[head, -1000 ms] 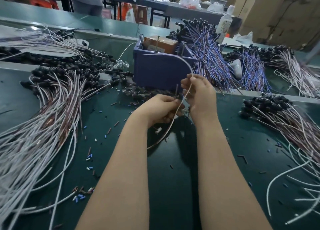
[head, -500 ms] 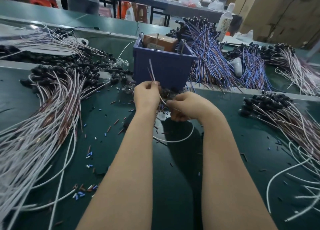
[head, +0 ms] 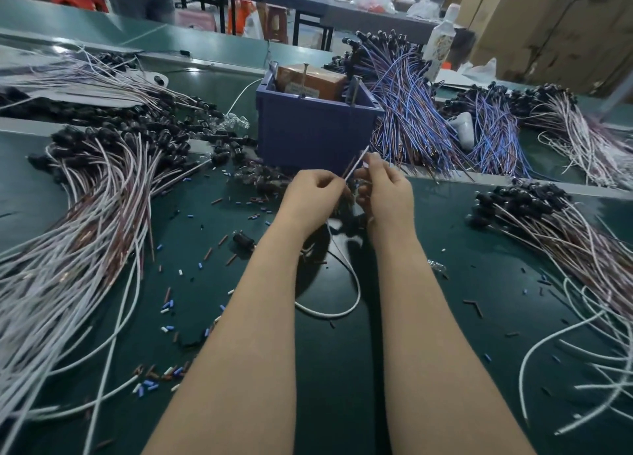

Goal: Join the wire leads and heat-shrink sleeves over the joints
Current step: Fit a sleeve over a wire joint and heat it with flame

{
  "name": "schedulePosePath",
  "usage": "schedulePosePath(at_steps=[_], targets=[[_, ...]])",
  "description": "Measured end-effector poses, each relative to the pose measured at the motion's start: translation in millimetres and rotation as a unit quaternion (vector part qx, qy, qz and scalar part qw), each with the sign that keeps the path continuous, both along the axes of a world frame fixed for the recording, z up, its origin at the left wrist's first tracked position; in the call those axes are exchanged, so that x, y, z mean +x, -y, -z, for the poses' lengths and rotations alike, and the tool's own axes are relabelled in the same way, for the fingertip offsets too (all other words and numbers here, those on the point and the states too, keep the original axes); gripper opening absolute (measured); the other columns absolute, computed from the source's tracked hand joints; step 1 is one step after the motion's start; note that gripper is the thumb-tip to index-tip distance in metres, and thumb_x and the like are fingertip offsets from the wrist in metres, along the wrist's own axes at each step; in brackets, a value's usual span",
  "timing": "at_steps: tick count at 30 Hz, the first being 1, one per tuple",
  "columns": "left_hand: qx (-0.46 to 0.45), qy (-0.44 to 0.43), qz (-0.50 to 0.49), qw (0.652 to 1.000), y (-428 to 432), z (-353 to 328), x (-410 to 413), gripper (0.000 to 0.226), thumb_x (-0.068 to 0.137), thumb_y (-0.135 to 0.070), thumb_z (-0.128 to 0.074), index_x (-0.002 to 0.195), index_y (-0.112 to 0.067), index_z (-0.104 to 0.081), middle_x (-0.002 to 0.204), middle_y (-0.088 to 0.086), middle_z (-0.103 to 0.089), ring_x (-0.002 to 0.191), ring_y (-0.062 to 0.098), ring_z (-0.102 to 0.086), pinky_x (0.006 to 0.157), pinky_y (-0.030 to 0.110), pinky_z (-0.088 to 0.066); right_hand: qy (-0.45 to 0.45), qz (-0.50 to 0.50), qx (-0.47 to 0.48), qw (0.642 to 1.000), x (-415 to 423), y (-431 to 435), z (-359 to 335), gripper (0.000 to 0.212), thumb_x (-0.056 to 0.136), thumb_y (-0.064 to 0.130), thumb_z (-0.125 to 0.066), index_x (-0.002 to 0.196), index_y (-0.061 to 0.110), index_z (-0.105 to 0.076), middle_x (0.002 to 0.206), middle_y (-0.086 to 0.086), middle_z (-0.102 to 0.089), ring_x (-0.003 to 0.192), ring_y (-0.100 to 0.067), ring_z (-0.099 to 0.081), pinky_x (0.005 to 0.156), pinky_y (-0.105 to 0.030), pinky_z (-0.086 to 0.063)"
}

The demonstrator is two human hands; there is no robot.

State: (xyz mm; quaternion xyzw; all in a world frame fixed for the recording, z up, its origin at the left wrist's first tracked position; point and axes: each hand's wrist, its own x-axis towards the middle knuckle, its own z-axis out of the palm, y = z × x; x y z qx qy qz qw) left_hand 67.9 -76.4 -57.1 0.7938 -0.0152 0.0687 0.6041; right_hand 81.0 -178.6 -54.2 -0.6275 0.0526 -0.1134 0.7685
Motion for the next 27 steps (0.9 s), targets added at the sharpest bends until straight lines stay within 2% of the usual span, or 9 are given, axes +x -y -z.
schedulePosePath(at_steps=[2,5,10,12,16,19,22,24,27], targets=[[0.012,-0.007,0.017,1.0,0.4,0.3,-0.9,0.029,0.087,-0.015,-0.051,0.062,-0.019,-0.064,0.043,-0.009,-0.05,0.045,0.004,-0.04,0.056,0.024,-0.036,0.012,0.002,0.04,0.999,1.0,1.5,-0.4,0.018,0.099,0.016,-0.048,0.087,0.017,-0.062,0.063,0.003,-0.057,0.045,-0.002,-0.044,0.045,-0.014,-0.04],[0.031,-0.006,0.031,0.999,0.6,0.3,-1.5,0.03,0.087,-0.017,-0.051,0.06,-0.02,-0.063,0.04,-0.01,-0.048,0.039,0.001,-0.037,0.05,0.021,-0.033,0.02,0.015,0.046,0.999,2.4,2.6,-1.1,0.016,0.098,0.013,-0.051,0.087,0.019,-0.061,0.058,0.009,-0.059,0.046,-0.002,-0.046,0.048,-0.015,-0.04],[0.043,-0.011,0.043,0.998,0.9,0.1,-1.5,0.029,0.087,-0.02,-0.051,0.061,-0.02,-0.063,0.041,-0.01,-0.048,0.042,0.002,-0.039,0.053,0.025,-0.033,0.026,0.0,0.056,0.998,2.8,5.9,-2.7,0.014,0.097,0.01,-0.051,0.088,0.017,-0.06,0.073,0.001,-0.062,0.053,-0.004,-0.049,0.049,-0.014,-0.042],[0.046,-0.012,0.046,0.998,1.4,0.7,-1.6,0.029,0.087,-0.019,-0.051,0.062,-0.02,-0.064,0.042,-0.011,-0.05,0.043,0.001,-0.041,0.055,0.025,-0.035,0.032,0.0,0.078,0.996,3.6,7.1,-3.4,0.016,0.096,0.006,-0.051,0.086,0.014,-0.06,0.071,-0.001,-0.062,0.052,-0.005,-0.05,0.05,-0.014,-0.043],[0.024,-0.001,0.035,0.999,0.5,1.5,-0.4,0.027,0.091,-0.019,-0.051,0.069,-0.024,-0.066,0.056,-0.009,-0.063,0.062,0.005,-0.057,0.072,0.028,-0.047,0.018,-0.013,0.087,0.996,3.0,5.8,-2.9,0.017,0.095,0.002,-0.051,0.083,0.01,-0.059,0.072,-0.005,-0.063,0.058,-0.009,-0.054,0.053,-0.016,-0.049],[0.035,0.006,0.03,0.999,-0.7,2.9,0.6,0.024,0.096,-0.021,-0.049,0.078,-0.025,-0.065,0.065,-0.008,-0.065,0.071,0.01,-0.061,0.082,0.031,-0.049,0.011,-0.036,0.073,0.997,2.3,3.7,-2.2,0.017,0.096,0.002,-0.05,0.085,0.009,-0.062,0.078,-0.006,-0.063,0.06,-0.009,-0.056,0.056,-0.016,-0.051],[0.056,0.012,0.011,0.998,-0.6,3.0,2.1,0.022,0.097,-0.02,-0.048,0.084,-0.02,-0.065,0.067,-0.007,-0.062,0.076,0.016,-0.06,0.085,0.034,-0.049,0.004,-0.045,0.075,0.996,2.8,2.4,-3.1,0.02,0.097,0.003,-0.048,0.086,0.009,-0.063,0.078,-0.007,-0.064,0.059,-0.01,-0.055,0.055,-0.017,-0.051],[0.071,0.019,-0.019,0.997,0.9,1.7,2.2,0.021,0.097,-0.019,-0.048,0.09,-0.017,-0.067,0.072,-0.003,-0.064,0.082,0.021,-0.062,0.085,0.035,-0.049,0.005,-0.038,0.024,0.999,3.2,1.3,-2.7,0.016,0.096,0.006,-0.051,0.086,0.009,-0.063,0.075,-0.005,-0.063,0.053,-0.006,-0.055,0.051,-0.017,-0.048],[0.137,0.039,-0.098,0.985,6.4,0.9,1.0,0.025,0.098,-0.023,-0.044,0.102,-0.015,-0.067,0.093,0.008,-0.07,0.092,0.03,-0.062,0.078,0.034,-0.046,0.011,-0.05,-0.064,0.997,4.4,-3.2,-0.1,0.015,0.093,0.009,-0.056,0.08,0.009,-0.065,0.068,-0.001,-0.062,0.041,0.004,-0.05,0.042,-0.01,-0.038]])
